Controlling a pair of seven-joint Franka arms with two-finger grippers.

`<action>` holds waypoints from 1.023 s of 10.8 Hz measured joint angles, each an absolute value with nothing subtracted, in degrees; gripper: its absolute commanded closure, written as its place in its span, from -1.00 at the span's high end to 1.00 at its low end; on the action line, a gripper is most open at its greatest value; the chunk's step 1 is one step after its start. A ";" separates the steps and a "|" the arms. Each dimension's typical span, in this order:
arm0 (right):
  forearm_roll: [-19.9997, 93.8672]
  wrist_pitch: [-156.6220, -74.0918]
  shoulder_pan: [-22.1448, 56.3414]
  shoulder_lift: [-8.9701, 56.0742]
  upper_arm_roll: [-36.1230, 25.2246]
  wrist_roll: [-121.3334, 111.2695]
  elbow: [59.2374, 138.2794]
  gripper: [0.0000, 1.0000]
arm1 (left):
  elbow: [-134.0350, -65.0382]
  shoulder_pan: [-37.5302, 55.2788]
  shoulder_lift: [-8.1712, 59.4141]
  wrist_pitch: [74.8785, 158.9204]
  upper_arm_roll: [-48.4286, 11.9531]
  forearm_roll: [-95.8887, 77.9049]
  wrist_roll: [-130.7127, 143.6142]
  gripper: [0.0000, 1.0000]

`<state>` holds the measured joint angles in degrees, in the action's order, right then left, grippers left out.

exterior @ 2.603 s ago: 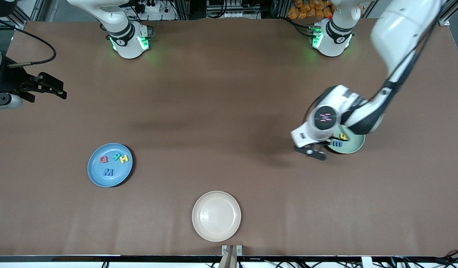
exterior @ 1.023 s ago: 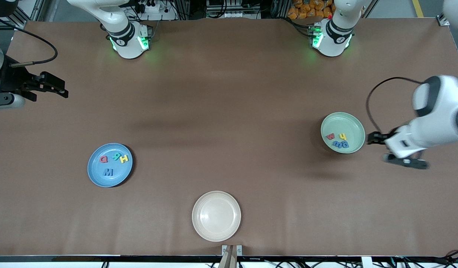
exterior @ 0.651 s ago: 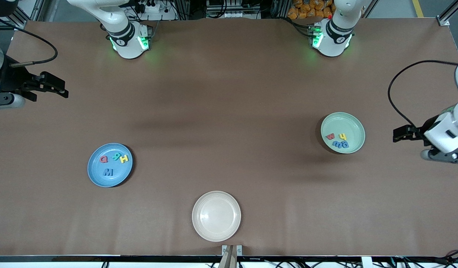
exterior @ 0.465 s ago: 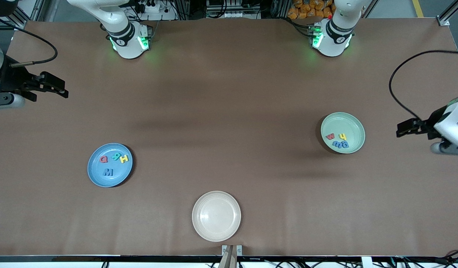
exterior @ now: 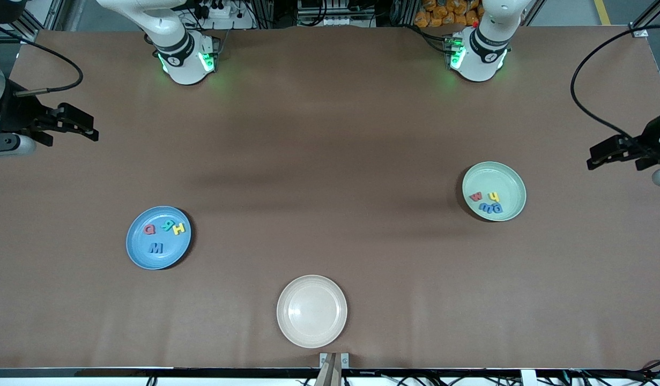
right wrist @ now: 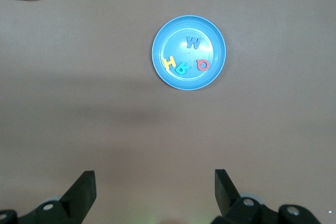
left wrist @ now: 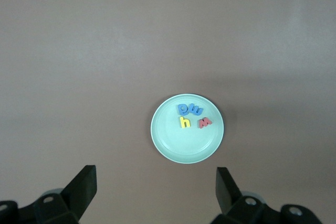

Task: Sort uppercase to blue plate, lowercase to green plate

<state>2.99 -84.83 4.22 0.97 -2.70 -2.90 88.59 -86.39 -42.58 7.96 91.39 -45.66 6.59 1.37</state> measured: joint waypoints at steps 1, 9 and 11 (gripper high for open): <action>2.99 -84.86 4.22 0.97 -2.69 -2.90 88.59 1.00 | -86.17 -42.58 7.89 91.16 -45.55 6.59 1.36 1.00; 2.99 -84.87 4.23 0.98 -2.69 -2.90 88.59 1.00 | -83.96 -17.97 5.06 86.31 -19.58 6.47 1.30 1.00; 2.99 -84.87 4.23 0.98 -2.69 -2.90 88.59 1.00 | -83.75 -11.86 4.48 86.22 -13.79 6.46 1.31 1.00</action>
